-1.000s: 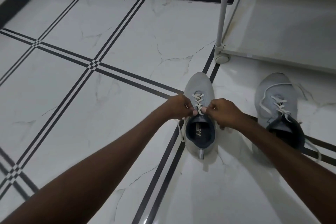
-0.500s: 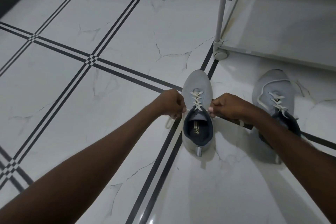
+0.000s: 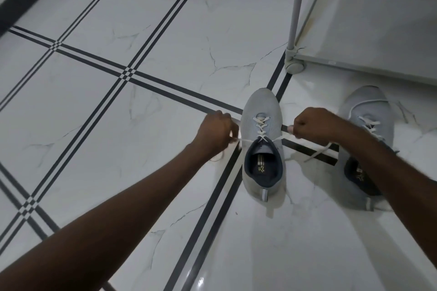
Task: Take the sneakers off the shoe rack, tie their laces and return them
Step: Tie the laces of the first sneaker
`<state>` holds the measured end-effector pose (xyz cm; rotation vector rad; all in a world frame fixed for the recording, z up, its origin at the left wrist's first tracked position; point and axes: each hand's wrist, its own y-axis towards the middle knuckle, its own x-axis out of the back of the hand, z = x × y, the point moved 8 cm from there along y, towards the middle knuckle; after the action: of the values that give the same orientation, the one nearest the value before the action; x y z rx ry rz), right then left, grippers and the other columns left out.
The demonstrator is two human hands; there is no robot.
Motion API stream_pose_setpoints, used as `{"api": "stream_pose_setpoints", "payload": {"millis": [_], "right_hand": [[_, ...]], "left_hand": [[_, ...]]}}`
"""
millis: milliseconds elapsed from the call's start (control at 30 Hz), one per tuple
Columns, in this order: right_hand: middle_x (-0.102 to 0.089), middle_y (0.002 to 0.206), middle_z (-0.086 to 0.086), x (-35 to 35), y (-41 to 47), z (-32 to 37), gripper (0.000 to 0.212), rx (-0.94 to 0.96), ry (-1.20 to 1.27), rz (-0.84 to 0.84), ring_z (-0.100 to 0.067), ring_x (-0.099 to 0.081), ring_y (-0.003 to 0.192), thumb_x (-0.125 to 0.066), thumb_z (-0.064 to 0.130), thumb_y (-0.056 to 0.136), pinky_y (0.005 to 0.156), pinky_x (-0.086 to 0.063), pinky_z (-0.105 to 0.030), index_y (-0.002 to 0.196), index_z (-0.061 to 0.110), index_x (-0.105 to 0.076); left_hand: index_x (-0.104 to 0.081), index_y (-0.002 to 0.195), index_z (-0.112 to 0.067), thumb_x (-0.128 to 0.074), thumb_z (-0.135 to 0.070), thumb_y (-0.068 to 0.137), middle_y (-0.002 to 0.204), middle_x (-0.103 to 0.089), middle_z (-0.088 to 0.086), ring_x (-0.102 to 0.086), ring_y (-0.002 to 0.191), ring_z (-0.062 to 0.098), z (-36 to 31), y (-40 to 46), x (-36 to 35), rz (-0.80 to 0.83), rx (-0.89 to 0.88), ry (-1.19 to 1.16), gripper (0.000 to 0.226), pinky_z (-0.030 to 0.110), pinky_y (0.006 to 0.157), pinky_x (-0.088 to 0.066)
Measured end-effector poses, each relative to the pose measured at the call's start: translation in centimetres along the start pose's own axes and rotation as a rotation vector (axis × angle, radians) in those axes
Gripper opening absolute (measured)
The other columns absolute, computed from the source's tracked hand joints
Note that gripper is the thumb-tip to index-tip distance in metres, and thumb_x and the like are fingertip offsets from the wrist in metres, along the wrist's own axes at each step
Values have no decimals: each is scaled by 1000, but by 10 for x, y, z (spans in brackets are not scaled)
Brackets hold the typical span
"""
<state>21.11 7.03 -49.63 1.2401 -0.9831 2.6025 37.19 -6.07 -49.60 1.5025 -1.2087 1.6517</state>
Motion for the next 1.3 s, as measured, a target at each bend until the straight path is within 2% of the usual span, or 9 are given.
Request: {"api": "stream_pose_setpoints", "payload": {"millis": [133,367,467,567,667,767,967,1133,1300], "right_hand": [[-62,66,-2,39,-10,15,27,10,-14,66,-17,-55,62,-64,33,88,57,-41,-26,71,15,-74],[-67,87,3,94,-25,57,5,223,67,-297,2,-55,72,-70,14,84,57,-36,-18,84,18,-73],[-71,91,5,98,-23,66,27,299,247,-446,0,-62,82,-67,2,82,64,-40,-9,98,24,-71],[-72,102,8,91,-17,56,41,254,452,-607,-2,-65,96,-64,2,81,73,-42,-2,116,24,-66],[-75,90,4,74,-15,24,24,6,540,-784,-9,-68,84,-56,9,81,82,-53,-26,96,20,-72],[-75,86,-13,23,8,23,15,-25,823,-344,-25,-71,83,-59,9,84,88,-56,-43,86,11,-74],[-57,53,-12,-1,3,45,17,111,664,33,-17,-55,45,-60,16,91,53,-48,-32,81,6,-70],[-72,86,-3,-7,11,52,17,126,371,-16,-18,-69,81,-77,19,77,69,-54,-29,94,18,-72],[-66,86,-22,-17,16,52,30,19,901,66,-24,-58,63,-43,-13,90,63,-54,-33,105,-5,-68]], "left_hand": [[-78,94,-23,-65,-22,88,88,-74,1,-68,80,19,33,0,26,-212,278,-127,14,28,68,-52],[-73,105,-3,-54,2,86,106,-75,13,-73,98,28,-28,20,43,77,343,-1449,28,37,88,-59],[-74,109,-7,-63,-18,91,108,-76,5,-72,95,23,-67,21,35,260,170,-1343,23,39,91,-55],[-74,108,-7,-62,-18,94,104,-77,9,-60,66,6,-66,23,36,205,140,-1301,21,21,65,-48],[-71,108,-4,-59,-11,93,94,-76,15,-50,54,9,-50,24,40,162,216,-1361,20,20,53,-41],[-70,106,-4,-62,-13,91,82,-73,14,-52,51,10,-37,24,45,134,259,-1398,19,21,50,-42],[-68,112,-6,-59,-10,93,88,-76,20,-65,58,16,-17,24,57,121,242,-1306,22,27,58,-55],[-68,122,-16,-69,-5,82,93,-78,9,-75,86,19,-16,28,80,36,27,-756,42,37,85,-59],[-63,130,-15,-62,2,84,108,-75,9,-70,97,24,-38,24,80,-167,-133,-312,49,31,81,-52]]}}
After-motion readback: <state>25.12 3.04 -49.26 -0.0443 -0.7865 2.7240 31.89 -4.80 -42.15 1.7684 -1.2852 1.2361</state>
